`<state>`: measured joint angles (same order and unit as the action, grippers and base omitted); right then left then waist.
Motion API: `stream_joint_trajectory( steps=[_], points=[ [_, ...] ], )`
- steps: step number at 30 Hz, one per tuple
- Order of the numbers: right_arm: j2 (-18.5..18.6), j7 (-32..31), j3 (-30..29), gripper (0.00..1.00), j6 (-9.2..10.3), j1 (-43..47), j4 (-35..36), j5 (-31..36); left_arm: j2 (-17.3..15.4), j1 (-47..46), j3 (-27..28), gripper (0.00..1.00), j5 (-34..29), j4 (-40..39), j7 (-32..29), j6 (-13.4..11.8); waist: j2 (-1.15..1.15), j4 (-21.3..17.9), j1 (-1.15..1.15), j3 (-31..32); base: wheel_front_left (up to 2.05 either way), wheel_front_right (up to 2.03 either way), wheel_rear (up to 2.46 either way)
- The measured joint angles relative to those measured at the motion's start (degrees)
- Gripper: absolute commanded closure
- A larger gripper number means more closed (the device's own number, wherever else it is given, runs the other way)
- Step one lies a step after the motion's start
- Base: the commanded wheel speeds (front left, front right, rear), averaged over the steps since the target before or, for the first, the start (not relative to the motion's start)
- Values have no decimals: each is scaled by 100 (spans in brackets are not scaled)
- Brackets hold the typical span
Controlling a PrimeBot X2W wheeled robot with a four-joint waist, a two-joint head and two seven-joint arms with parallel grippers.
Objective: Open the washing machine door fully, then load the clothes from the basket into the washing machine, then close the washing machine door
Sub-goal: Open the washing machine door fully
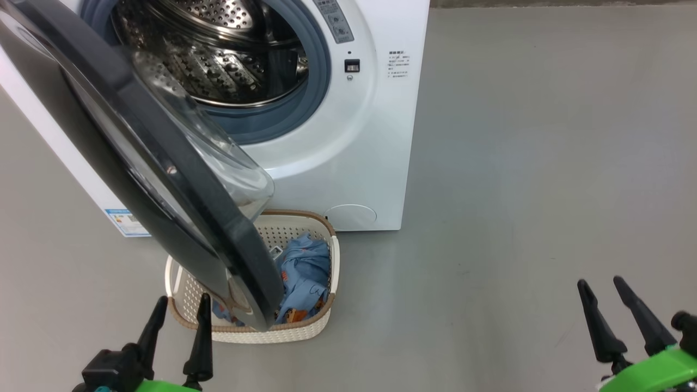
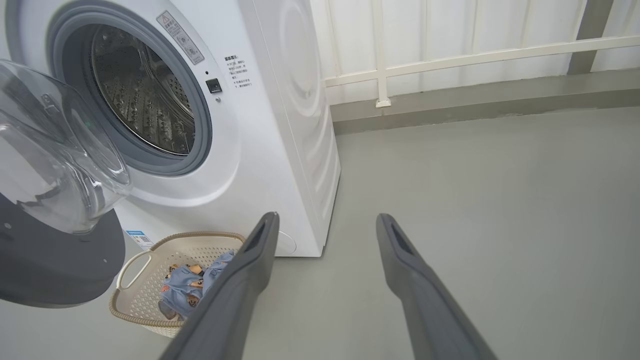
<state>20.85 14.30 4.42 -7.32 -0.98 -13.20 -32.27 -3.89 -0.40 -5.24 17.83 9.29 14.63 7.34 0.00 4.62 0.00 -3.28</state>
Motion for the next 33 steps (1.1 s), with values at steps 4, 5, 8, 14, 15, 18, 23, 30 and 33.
stream_joint_trajectory(
  steps=[4,5,8,14,15,18,23,30,33],
  points=[
    [-170,0,-170,0,0,255,24,192,4,2,1,0,-5,-1,0,0,0,15,0,16,0,0,0],
    [-170,0,-170,0,0,255,24,192,4,2,1,0,-5,-1,0,0,0,15,0,16,0,0,0],
    [-318,0,-233,0,0,431,-80,338,33,9,-2,0,-5,5,0,0,0,33,0,19,0,0,0],
    [-374,0,-327,0,0,467,-118,356,51,12,5,0,-5,14,0,0,0,38,0,39,0,0,0],
    [-388,0,-336,0,0,467,-120,357,59,12,5,0,-5,18,0,0,0,38,0,48,0,0,0],
    [-412,0,-339,0,0,467,-116,392,82,12,26,58,-5,40,0,0,0,38,0,77,0,0,0],
    [-428,0,-356,0,0,474,-113,391,107,-8,335,100,-4,-29,0,0,0,60,0,136,0,0,0],
    [-435,0,-345,0,0,586,-75,392,145,-357,717,100,90,-1480,1,-1,0,119,0,144,0,0,0],
    [-435,0,-345,0,0,584,-57,392,145,-470,382,100,177,-2293,7,-91,0,124,0,88,0,0,0]
  ],
)
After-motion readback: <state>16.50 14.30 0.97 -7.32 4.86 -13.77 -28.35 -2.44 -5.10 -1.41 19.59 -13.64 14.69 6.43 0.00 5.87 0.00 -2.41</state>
